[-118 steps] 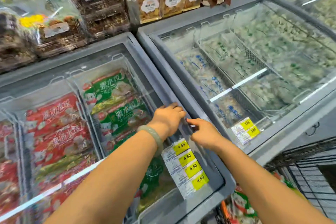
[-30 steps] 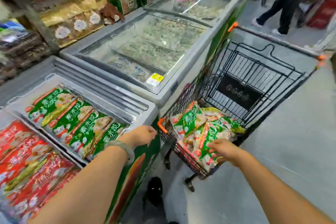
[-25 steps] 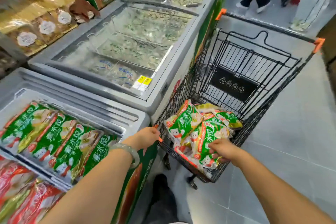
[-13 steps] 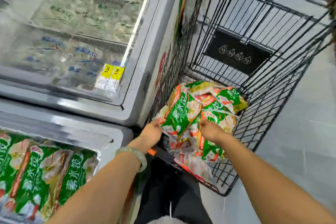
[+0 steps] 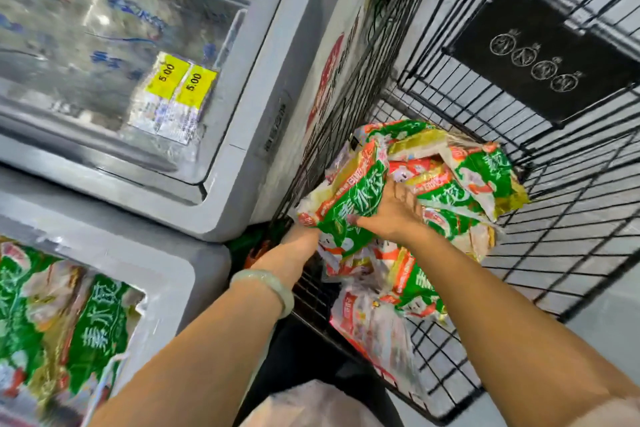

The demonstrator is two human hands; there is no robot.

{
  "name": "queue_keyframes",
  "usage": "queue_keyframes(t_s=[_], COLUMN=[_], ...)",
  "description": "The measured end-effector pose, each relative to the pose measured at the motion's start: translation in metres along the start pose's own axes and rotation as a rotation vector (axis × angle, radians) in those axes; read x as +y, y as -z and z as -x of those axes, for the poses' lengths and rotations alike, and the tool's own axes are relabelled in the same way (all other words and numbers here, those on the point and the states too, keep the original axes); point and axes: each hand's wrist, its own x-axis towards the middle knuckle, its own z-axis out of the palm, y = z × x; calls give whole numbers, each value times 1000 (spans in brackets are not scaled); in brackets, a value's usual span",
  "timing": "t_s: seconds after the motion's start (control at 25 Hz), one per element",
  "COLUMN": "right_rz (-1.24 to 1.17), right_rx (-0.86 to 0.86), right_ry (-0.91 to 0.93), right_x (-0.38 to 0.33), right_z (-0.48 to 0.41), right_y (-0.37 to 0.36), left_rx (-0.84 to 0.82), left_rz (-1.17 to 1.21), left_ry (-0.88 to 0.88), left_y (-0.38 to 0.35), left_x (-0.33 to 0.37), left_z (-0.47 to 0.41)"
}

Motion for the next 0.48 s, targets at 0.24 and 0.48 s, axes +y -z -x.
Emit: queue_keyframes(t_s=[0.24, 0.48], right_rz=[185, 217], right_rx=[211, 288], right_ry=[17, 189], right_x=[2, -2], right_z=[11, 51], right_y=[-1, 12], left_rx=[-53, -3], left_rz=[284, 253], left_ry=[66, -32], left_y=[4, 7], left_x=[-5, 12], left_z=[8, 61])
